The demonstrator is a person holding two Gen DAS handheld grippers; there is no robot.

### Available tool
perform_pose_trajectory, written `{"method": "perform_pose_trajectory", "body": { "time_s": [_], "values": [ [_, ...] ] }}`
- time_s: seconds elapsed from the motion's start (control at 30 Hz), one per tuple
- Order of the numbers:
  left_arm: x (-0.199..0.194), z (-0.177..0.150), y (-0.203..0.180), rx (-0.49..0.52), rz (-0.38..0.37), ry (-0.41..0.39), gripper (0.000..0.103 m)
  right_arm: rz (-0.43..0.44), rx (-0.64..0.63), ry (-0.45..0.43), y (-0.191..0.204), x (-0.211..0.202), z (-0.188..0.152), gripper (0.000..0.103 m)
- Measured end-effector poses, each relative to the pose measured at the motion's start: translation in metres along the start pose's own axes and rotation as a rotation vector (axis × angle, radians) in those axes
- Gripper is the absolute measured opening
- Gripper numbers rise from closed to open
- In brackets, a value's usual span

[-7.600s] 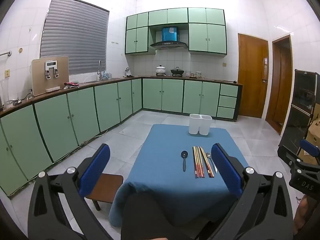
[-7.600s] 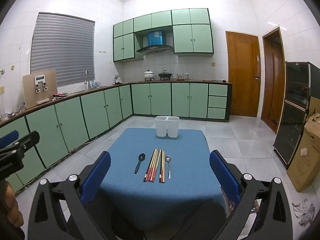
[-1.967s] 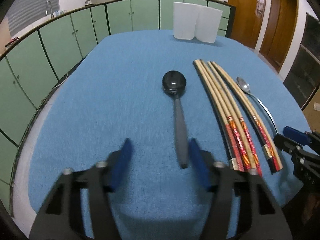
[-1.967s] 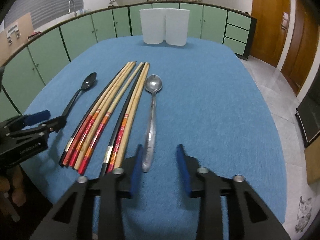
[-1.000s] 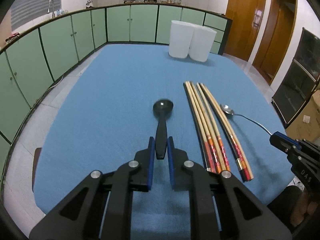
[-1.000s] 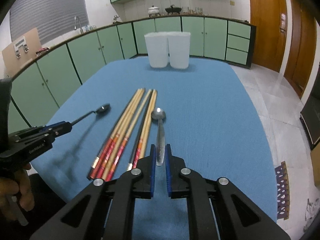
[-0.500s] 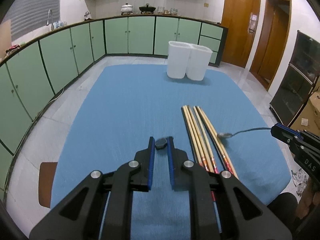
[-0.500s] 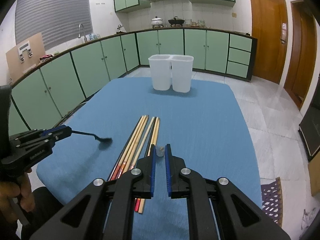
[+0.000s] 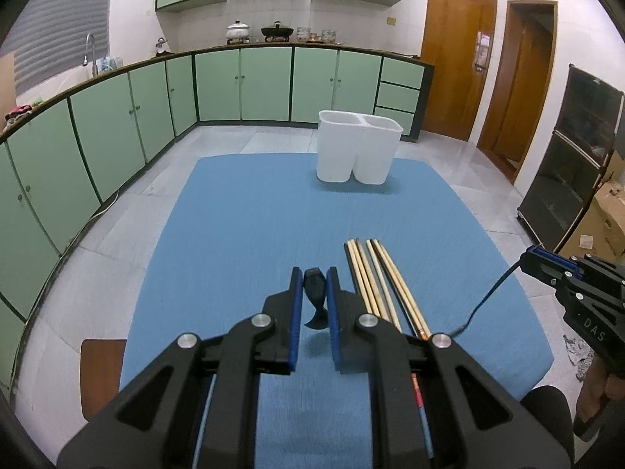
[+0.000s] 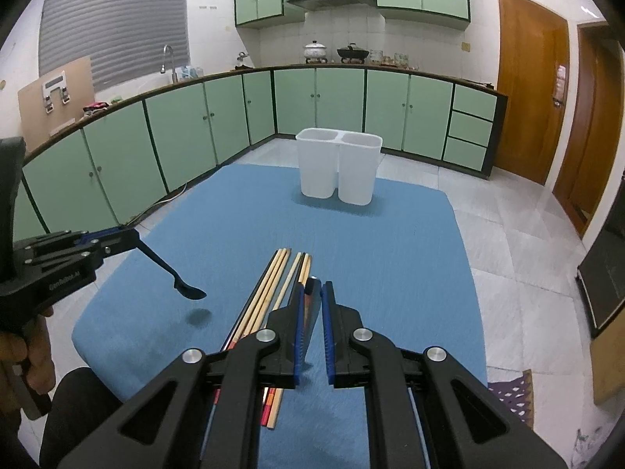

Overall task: Organize utensils
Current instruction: 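Carry the black spoon with the left tool while the right tool carries the metal spoon to the white holder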

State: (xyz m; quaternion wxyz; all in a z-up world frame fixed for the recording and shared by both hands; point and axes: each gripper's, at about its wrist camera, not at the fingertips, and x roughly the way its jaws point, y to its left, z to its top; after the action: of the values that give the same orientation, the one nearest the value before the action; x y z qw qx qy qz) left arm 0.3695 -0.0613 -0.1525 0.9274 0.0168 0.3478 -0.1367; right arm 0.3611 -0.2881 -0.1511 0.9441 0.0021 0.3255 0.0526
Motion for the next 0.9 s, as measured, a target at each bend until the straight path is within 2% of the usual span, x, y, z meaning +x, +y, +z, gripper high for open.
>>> {"method": "perform_pose_trajectory", "body": {
  "time_s": [0.23, 0.5, 0.8, 0.9],
  "values": [
    [0.001, 0.022, -0.002, 0.020, -0.035, -0.002, 0.011, 0.002, -0.017, -0.015, -0.001, -0.004, 0.014, 0.008],
    [0.007, 0.077, -0.009, 0.061, -0.067, -0.046, 0.011, -0.003, -0.029, -0.051, -0.007, -0.003, 0.042, 0.008],
    [0.027, 0.163, -0.018, 0.100, -0.054, -0.121, 0.011, 0.006, -0.038, -0.088, -0.026, 0.019, 0.119, 0.008],
    [0.042, 0.190, -0.021, 0.094, -0.058, -0.128, 0.011, 0.001, -0.040, -0.100, -0.035, 0.035, 0.157, 0.008]
  ]
}}
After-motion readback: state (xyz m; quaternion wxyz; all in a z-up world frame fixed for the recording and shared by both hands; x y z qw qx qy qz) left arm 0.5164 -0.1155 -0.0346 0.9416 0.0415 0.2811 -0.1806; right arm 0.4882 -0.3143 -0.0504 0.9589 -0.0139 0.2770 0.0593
